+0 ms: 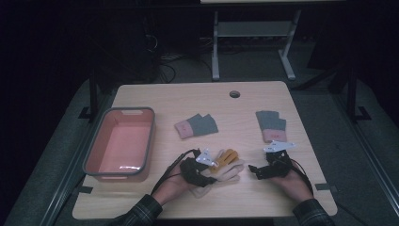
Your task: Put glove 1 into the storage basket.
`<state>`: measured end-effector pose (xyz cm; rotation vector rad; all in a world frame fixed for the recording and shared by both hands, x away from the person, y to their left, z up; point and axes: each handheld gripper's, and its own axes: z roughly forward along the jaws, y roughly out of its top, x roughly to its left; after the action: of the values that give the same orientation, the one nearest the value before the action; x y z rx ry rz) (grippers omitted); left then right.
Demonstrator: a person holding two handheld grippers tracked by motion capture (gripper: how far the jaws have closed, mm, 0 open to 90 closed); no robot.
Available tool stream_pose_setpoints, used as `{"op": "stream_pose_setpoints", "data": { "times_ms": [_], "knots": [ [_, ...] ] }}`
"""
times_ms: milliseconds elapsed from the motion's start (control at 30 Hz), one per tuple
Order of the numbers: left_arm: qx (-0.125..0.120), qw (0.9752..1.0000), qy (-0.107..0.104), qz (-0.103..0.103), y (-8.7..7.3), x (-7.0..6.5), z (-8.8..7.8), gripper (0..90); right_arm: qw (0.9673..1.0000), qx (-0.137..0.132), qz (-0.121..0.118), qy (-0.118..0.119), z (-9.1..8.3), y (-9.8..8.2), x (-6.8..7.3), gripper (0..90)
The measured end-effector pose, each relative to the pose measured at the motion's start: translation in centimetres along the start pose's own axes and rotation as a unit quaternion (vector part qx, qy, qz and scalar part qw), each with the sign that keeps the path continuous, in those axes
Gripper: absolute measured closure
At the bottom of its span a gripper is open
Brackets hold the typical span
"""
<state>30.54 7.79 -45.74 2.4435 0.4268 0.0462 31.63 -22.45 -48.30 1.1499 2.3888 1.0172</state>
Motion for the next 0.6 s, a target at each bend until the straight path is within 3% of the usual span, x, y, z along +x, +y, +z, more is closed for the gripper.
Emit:
{"op": "stream_pose_setpoints", "data": {
  "times_ms": [367,567,600],
  "knots": [
    [-0.025,0.9996,-0.016,-0.001,0.2,0.5,-1.2,68.5,1.0,0.0,0.0,0.0,0.0,0.0,0.0,4.1],
    [-0.018,0.9997,-0.015,0.004,0.2,0.4,-1.1,69.0,1.0,0.0,0.001,0.0,0.0,0.0,0.0,4.1],
    [-0.019,0.9997,-0.017,-0.003,0.2,0.3,-1.1,70.1,1.0,0.0,0.001,0.0,0.0,0.0,0.0,4.1]
  ]
}}
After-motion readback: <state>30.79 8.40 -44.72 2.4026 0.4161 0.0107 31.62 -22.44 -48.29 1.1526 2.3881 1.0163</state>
